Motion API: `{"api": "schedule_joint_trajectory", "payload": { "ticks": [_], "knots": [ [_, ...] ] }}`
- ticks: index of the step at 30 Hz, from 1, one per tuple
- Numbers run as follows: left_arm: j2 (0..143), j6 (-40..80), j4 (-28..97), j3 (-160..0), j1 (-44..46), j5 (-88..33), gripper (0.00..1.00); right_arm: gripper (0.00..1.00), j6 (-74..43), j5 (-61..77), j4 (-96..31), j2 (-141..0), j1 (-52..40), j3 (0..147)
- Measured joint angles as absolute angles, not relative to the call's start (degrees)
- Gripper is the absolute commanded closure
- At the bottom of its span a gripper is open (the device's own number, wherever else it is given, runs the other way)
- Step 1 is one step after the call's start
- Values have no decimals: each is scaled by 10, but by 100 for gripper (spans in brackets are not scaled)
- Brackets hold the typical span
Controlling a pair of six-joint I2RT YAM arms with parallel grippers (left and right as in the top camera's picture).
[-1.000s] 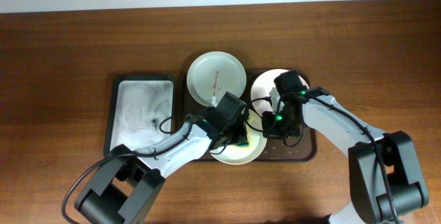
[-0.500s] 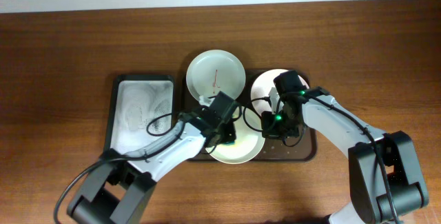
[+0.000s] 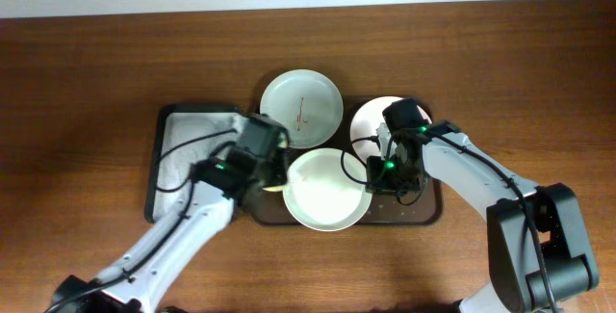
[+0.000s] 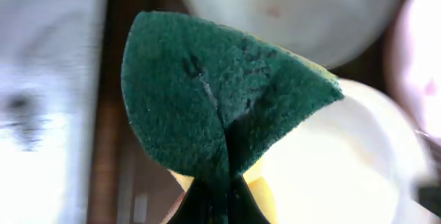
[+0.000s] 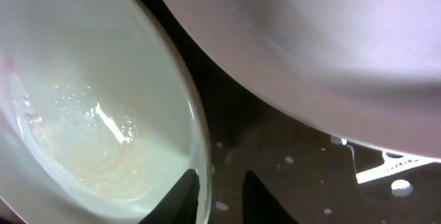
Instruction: Clean dirty plates on tray and stack at the side
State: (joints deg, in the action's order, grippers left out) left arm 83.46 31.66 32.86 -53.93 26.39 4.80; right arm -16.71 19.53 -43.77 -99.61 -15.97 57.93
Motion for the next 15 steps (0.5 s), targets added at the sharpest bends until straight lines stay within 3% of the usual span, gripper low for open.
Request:
{"api": "schedule_joint_trajectory", "payload": {
  "ticks": [8,11,15],
  "knots": [
    [835,210,348,-539,156,50,100,76,-167,194,-443,-996,-160,579],
    [840,188,353,-539,126,50,100,92,-168,193,-443,-997,-165,579],
    [884,156,347,-539,90,50,100,96,-168,193,-430,-1007,-186,579]
  ]
}}
